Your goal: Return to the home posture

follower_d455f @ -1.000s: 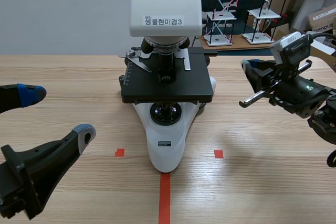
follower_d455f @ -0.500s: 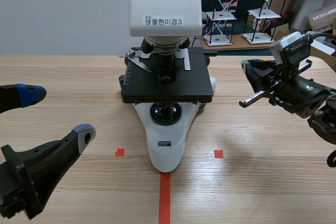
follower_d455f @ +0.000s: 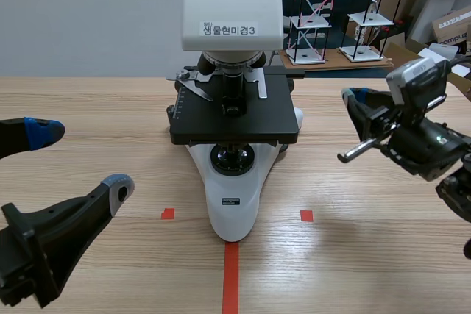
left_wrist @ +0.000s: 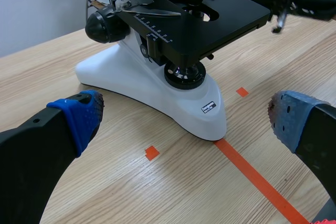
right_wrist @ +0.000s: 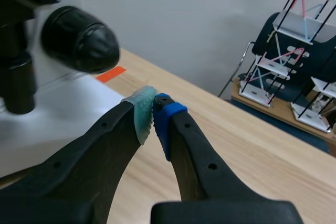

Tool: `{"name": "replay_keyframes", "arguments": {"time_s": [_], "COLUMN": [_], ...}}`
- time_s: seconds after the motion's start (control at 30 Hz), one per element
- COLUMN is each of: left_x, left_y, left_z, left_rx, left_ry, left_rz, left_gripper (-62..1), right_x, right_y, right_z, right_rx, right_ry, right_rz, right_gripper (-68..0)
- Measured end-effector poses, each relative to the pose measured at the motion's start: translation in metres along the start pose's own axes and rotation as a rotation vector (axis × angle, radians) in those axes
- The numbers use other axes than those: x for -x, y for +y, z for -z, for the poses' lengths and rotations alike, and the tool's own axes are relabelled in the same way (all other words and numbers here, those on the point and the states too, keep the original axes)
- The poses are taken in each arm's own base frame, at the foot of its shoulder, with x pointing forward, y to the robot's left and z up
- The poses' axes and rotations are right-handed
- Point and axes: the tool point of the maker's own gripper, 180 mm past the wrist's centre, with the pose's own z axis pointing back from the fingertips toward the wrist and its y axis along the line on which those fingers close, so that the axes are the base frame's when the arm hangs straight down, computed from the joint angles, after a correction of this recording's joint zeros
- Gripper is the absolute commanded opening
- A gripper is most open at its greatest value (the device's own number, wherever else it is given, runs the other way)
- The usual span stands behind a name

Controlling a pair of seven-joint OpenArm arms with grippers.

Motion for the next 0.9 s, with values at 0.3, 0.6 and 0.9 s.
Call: {"name": "replay_keyframes", "arguments": {"time_s": [0.3,0.6,0.9], "left_x": [0.0,0.0,0.0], "left_y": [0.0,0.0,0.0], "left_z": [0.0,0.0,0.0], "left_rx": [0.0,0.0,0.0], "left_ry": [0.0,0.0,0.0], "left_rz": [0.0,0.0,0.0], "left_gripper": [1.4,1.4,1.4], "right_x": [-0.018,-0.065,-0.084], "right_y": [0.031,0.061,0.098], "right_z": [-0.061,-0.107,-0.14], "right_rx": [0.025,-0.014,-0.204], "right_ry": [0.057,0.016,0.089], "right_rz": [0.043,0.114,0.143], "right_gripper": [-38.7,-11.2,-6.6]}}
